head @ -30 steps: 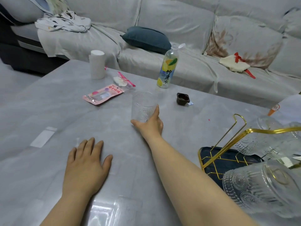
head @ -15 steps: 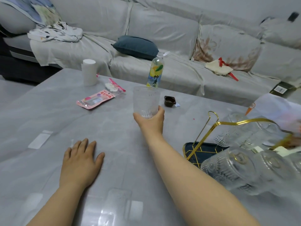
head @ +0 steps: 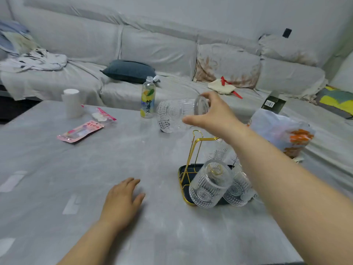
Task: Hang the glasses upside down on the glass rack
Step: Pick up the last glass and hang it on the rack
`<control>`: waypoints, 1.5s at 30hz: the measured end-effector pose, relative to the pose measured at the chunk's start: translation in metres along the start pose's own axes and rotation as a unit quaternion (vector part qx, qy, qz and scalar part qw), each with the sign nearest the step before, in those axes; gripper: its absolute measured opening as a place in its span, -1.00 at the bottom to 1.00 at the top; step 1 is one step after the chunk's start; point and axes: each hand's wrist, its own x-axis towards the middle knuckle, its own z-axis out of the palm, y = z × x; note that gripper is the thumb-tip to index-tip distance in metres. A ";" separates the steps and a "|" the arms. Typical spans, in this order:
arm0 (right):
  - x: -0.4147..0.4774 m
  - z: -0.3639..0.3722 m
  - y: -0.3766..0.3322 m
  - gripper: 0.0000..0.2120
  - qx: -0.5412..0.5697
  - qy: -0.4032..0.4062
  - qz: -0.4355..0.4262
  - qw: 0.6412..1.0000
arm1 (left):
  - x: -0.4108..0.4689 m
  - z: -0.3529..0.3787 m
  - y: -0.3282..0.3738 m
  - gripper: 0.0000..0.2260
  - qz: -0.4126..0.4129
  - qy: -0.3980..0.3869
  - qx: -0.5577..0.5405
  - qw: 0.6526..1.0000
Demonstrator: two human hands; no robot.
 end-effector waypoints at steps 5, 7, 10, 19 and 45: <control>0.016 -0.046 0.022 -0.31 -0.022 0.008 0.015 1.000 | -0.004 0.026 0.008 -0.60 0.007 -0.020 0.074 0.997; 0.022 -0.053 0.028 -0.30 -0.030 0.006 0.024 0.999 | -0.005 0.030 0.007 -0.59 0.006 -0.011 0.087 0.996; 0.031 -0.056 0.034 -0.31 -0.054 -0.008 0.033 0.998 | -0.006 0.029 0.009 -0.52 0.004 0.001 0.078 0.997; 0.048 -0.018 0.050 -0.29 -0.168 -0.161 0.053 0.971 | -0.006 0.029 0.009 -0.48 -0.003 0.002 0.073 0.997; 0.022 -0.015 0.049 -0.66 -0.118 -0.124 0.013 0.985 | -0.006 0.030 0.007 -0.66 -0.009 0.006 0.059 0.998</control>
